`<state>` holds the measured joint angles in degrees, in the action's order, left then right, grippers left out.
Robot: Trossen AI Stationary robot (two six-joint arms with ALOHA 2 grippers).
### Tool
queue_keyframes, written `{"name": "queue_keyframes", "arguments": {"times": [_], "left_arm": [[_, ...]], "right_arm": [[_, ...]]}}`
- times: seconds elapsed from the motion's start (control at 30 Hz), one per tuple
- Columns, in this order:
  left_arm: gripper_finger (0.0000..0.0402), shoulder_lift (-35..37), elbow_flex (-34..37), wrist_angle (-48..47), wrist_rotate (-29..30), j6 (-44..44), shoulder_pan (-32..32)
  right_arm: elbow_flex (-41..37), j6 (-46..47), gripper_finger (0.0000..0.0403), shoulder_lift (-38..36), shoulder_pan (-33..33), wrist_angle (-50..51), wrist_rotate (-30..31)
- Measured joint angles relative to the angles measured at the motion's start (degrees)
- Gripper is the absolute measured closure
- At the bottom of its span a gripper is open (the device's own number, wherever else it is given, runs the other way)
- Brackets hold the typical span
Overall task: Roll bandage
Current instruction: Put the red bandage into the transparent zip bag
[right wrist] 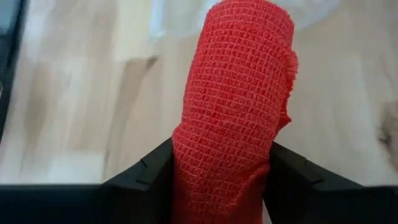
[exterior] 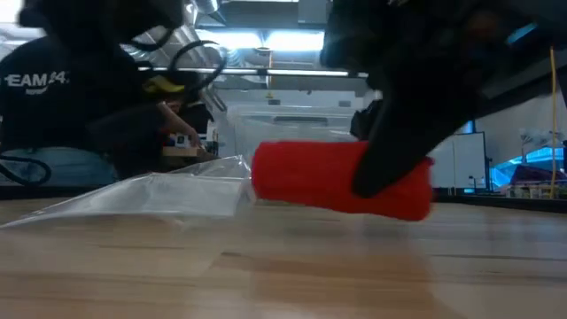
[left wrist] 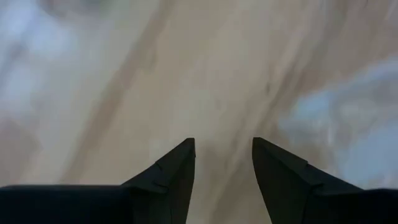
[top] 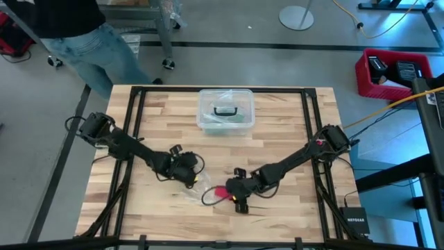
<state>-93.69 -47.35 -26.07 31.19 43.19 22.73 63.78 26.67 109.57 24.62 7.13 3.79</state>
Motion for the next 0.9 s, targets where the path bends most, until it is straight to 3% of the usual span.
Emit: {"name": "queue_keyframes", "arguments": {"times": [0.13,0.23,0.37,0.6,0.77,0.9], "left_arm": [[0.0249,2.2,-3.9,-2.9,-0.6,-4.6,0.1],[0.0249,4.8,-5.1,-2.6,-2.9,-3.1,4.5],[0.0249,5.3,-5.1,0.2,-4.4,1.9,12.3],[0.0249,0.8,-5.0,1.6,-3.0,12.6,20.6],[0.0249,-4.3,-4.4,1.5,-2.3,13.9,20.7],[0.0249,-5.2,-4.5,-8.7,-1.2,16.7,18.1]], "right_arm": [[2.5,-5.3,0.0214,-1.7,0.2,9.0,0.9],[4.5,-9.0,0.0214,-3.7,-1.0,16.0,7.4],[4.5,-13.1,0.0214,-4.3,-3.8,15.3,15.6],[2.4,-13.2,0.0214,0.0,-8.7,8.4,9.4],[2.3,-9.8,0.0214,3.4,-8.8,4.2,3.8],[2.4,-5.9,0.0214,3.7,-6.6,2.8,1.2]]}}
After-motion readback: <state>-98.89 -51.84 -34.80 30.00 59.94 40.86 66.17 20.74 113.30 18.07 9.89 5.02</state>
